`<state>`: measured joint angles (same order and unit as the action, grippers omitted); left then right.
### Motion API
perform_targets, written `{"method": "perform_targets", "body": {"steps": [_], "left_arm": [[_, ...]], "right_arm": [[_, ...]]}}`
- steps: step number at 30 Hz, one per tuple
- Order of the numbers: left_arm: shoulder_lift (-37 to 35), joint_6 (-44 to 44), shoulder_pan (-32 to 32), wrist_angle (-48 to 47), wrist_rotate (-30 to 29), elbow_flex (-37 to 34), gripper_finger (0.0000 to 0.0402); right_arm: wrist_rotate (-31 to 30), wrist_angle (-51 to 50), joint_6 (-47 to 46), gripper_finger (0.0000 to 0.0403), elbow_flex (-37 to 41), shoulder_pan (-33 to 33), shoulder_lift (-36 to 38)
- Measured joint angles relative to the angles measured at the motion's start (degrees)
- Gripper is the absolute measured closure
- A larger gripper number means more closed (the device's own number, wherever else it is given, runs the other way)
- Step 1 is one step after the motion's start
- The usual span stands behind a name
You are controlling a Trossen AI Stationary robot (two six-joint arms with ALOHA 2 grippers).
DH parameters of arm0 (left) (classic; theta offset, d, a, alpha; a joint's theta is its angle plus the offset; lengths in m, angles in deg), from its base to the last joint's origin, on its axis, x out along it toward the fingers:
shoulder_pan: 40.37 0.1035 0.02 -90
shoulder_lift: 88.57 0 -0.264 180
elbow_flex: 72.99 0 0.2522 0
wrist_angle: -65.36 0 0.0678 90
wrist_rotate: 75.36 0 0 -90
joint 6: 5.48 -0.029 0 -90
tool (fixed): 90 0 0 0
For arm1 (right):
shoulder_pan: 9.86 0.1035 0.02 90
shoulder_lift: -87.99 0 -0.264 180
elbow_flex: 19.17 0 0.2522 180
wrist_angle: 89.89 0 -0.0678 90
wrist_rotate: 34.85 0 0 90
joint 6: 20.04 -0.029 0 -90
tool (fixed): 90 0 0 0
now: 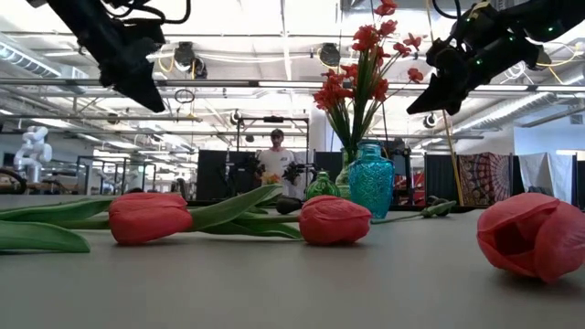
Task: Sort flowers into vase by color
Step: Put the bottom left black flower into the blue vase
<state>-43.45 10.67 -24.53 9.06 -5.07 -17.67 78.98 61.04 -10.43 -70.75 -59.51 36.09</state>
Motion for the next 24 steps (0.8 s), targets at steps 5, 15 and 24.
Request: {"method": "perform_targets", "body": {"steps": [5,15,24], "left_arm": [[0.0,9.0,0.0,-0.6,11.1,0.0,0.0297],[0.1,23.7,-3.3,-15.9,19.5,0.0,0.0297],[1.0,31.9,-9.9,-18.0,19.6,0.0,0.0297]], "right_arm": [[0.0,0.0,-0.1,0.0403,0.0,0.0,0.0],[0.0,0.0,0.0,0.0403,0.0,0.0,0.0],[0.0,0.0,0.0,0.0403,0.0,0.0,0.0]]}}
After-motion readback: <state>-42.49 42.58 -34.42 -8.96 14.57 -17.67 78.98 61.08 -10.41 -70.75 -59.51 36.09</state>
